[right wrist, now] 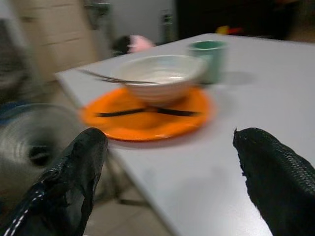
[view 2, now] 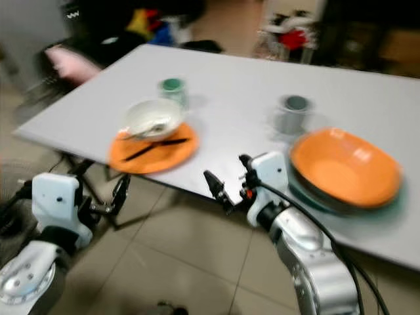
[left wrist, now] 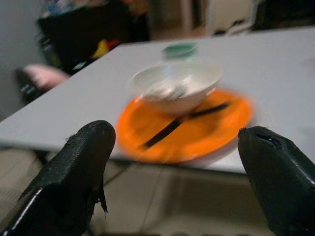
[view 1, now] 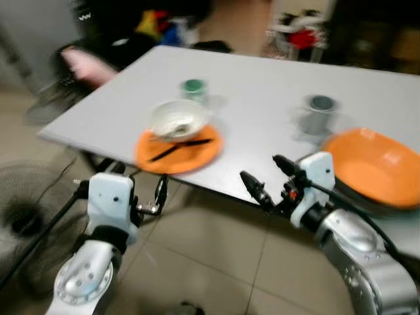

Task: Setting the table

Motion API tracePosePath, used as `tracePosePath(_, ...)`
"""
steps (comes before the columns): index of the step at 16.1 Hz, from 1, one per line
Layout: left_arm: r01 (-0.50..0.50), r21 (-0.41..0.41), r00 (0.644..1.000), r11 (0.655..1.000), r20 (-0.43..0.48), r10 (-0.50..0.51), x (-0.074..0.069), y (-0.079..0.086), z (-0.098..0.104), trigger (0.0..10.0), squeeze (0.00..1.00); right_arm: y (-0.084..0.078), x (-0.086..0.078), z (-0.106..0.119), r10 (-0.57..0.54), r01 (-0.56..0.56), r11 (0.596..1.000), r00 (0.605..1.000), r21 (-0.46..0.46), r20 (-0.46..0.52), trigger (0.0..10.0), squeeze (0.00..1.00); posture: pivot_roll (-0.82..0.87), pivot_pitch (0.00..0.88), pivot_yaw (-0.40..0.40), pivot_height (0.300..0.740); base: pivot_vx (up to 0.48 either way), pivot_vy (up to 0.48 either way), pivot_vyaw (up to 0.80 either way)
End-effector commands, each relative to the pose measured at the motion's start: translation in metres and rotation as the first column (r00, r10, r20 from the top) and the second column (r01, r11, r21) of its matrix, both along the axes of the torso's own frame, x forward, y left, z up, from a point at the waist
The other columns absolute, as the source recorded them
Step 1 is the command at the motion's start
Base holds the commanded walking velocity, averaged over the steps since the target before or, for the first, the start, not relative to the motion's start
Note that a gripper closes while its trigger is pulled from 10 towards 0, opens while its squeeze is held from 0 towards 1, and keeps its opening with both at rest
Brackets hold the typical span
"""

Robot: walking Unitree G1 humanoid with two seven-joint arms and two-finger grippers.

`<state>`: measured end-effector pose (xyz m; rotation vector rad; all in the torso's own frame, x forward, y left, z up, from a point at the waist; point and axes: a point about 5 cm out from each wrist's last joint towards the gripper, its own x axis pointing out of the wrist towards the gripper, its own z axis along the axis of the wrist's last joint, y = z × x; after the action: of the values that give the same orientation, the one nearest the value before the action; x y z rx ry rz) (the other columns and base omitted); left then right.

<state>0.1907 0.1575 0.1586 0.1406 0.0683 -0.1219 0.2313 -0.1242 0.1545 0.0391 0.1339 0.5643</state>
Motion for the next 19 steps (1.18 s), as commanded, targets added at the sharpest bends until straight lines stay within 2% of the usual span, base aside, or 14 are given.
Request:
tracePosePath(1, -0.001, 0.009, 1.0, 1.0, -0.002, 0.001, -0.0013, -0.0002, 0.0003, 10.0, 0.0, -0.0022, -0.0019, -0.0022, 0.002, -0.002, 1.0, 1.0, 0.0, -0.019, 10.0, 1.0, -0.05, 0.045, 0.072, 0.74, 0.0, 0.0, 0.8)
tracePosePath(3, 0.008, 0.029, 1.0, 1.0, -0.028, -0.008, -0.0028, 0.0003, -0.003, 10.0, 0.0, -0.0058, -0.0023, -0.0036, 0.007, -0.007, 1.0, 1.0, -0.005, -0.026, 10.0, 1.0, -0.05, 0.046, 0.068, 0.74, 0.0, 0.0, 0.8)
tracePosePath(9, -0.03, -0.025, 0.999, 0.999, -0.032, 0.03, -0.0054, 0.0039, -0.0032, 10.0, 0.0, -0.007, -0.0045, -0.0049, 0.004, -0.004, 1.0, 0.999, 0.011, -0.037, 10.0, 1.0, -0.04, 0.04, 0.05, 0.74, 0.0, 0.0, 0.8)
tracePosePath(15, -0.023, -0.021, 0.999, 1.0, -0.025, 0.022, -0.0052, 0.005, -0.0007, 10.0, 0.0, -0.0085, -0.0076, -0.0089, -0.005, 0.006, 1.0, 0.999, 0.027, -0.051, 10.0, 1.0, -0.04, 0.044, 0.056, 0.74, 0.0, 0.328, 0.8)
tracePosePath(19, -0.02, -0.014, 1.0, 1.0, -0.016, 0.02, -0.0057, 0.0063, 0.0026, 10.0, 0.0, -0.0089, -0.0097, -0.01, -0.024, 0.027, 0.999, 0.998, 0.035, -0.059, 10.0, 1.0, -0.04, 0.045, 0.057, 0.74, 0.0, 0.348, 0.11)
